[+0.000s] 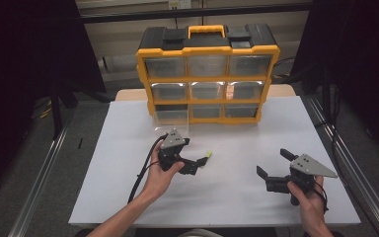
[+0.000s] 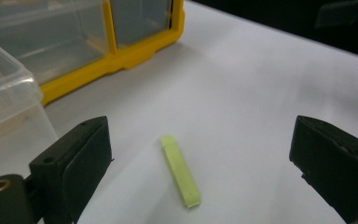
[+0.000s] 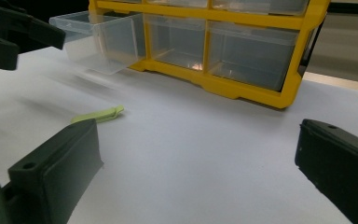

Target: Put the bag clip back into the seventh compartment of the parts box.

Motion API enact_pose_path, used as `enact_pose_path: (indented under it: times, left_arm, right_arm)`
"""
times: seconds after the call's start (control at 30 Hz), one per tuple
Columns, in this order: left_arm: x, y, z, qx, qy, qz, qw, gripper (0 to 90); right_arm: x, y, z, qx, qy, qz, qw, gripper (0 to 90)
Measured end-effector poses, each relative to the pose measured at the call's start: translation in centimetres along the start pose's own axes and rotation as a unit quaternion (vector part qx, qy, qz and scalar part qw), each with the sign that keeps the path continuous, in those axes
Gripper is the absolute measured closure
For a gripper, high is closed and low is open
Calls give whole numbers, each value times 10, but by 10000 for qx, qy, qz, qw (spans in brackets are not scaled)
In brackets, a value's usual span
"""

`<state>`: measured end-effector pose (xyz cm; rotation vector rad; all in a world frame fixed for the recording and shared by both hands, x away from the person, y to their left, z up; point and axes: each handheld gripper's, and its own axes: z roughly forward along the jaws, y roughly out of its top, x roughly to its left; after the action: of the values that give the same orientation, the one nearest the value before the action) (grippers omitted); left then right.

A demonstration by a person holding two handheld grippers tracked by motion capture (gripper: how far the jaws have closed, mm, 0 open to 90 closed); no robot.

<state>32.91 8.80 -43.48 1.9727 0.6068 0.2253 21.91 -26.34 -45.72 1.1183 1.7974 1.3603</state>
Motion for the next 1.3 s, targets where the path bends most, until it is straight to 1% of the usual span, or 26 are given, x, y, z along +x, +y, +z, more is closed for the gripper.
enact_pose_path:
  times: [0.03, 0.13, 0.17, 0.2, 0.23, 0.3, 0.33, 0.4, 0.47, 0.5, 0.53, 0.63, 0.67, 0.7, 0.73, 0.83, 0.87, 0.93, 1.0, 1.03, 1.07, 1.1, 1.13, 1.23, 1.27, 1.3]
  left_arm:
    - [0, 3, 5, 228, -2, 103, 9997, 60]
    - [-1, 6, 10, 380, -49, 27, 9993, 64]
    - [-3, 9, 14, 610, -66, 47, 9981, 64]
    - [-3, 9, 14, 610, -66, 47, 9981, 64]
    - [-2, 13, 19, 1070, -87, 92, 9942, 64]
    - [1, 14, 25, 1209, -224, -84, 9924, 61]
    - [1, 14, 25, 1209, -224, -84, 9924, 59]
    - [3, 15, 33, 1386, -197, -40, 9901, 55]
    - [5, 17, 38, 1663, -334, -32, 9855, 53]
    - [5, 17, 38, 1663, -334, -32, 9855, 53]
    - [5, 19, 43, 1815, -336, 73, 9828, 53]
    - [7, 22, 51, 2017, -395, -36, 9786, 44]
    - [7, 22, 51, 2017, -395, -36, 9786, 53]
    - [6, 24, 55, 2262, -320, 69, 9735, 65]
    - [6, 24, 55, 2262, -320, 69, 9735, 66]
    - [6, 25, 62, 2611, -308, 41, 9648, 85]
    - [6, 25, 62, 2611, -308, 41, 9648, 103]
    - [8, 26, 65, 2778, -263, 60, 9603, 119]
    - [9, 25, 67, 2779, -220, 18, 9604, 140]
    - [12, 25, 69, 2861, -197, -26, 9580, 165]
    - [12, 25, 69, 2861, -197, -26, 9580, 185]
    - [13, 24, 70, 2943, -182, -43, 9555, 185]
    - [15, 24, 72, 2931, -169, 5, 9559, 198]
    - [18, 22, 75, 3155, -162, -147, 9487, 273]
    - [18, 22, 75, 3155, -162, -147, 9487, 277]
    - [18, 21, 76, 3260, -158, -209, 9450, 291]
  right_arm:
    - [0, 0, 0, 4, -9, -9, 10000, 0]
    - [0, 0, 0, 9, 3, -15, 10000, 0]
    - [0, 0, 0, 10, 3, -23, 10000, 0]
    - [0, 0, 0, 10, 3, -23, 10000, 0]
    - [1, 0, 0, 16, 14, -23, 10000, 0]
    - [1, 0, -1, 7, 14, -10, 10000, 0]
    - [1, 0, -1, 7, 14, -10, 10000, 0]
    - [1, 0, -1, -11, 32, -25, 10000, 0]
    - [1, 0, -1, 8, 51, -14, 10000, 0]
    - [1, 0, -1, -11, 26, -18, 10000, 0]
    - [1, 0, -1, -11, 22, -16, 10000, 0]
    - [0, 0, -1, -3, 24, -1, 10000, 0]
    - [1, 0, -1, -11, 12, -6, 10000, 0]
    - [1, 0, -1, -4, 13, -8, 10000, 0]
    - [1, 0, -1, -3, 14, -3, 10000, 0]
    - [1, 0, -1, -8, 10, 9, 10000, 0]
    - [1, 0, -1, -8, 10, 9, 10000, 0]
    - [0, 0, -1, -3, 16, 10, 10000, 0]
    - [1, 0, -1, -9, 4, 16, 10000, 0]
    - [1, 0, -1, -4, 23, 4, 10000, 0]
    - [1, 0, -1, -8, 20, 12, 10000, 0]
    - [1, 0, -1, -8, 20, 12, 10000, 0]
    - [1, 0, 0, -14, 7, 9, 10000, 0]
    - [0, 0, 0, -7, 12, 14, 10000, 0]
    - [0, 0, 0, -6, 9, 18, 10000, 0]
    - [0, 0, 0, -4, 14, 19, 10000, 0]
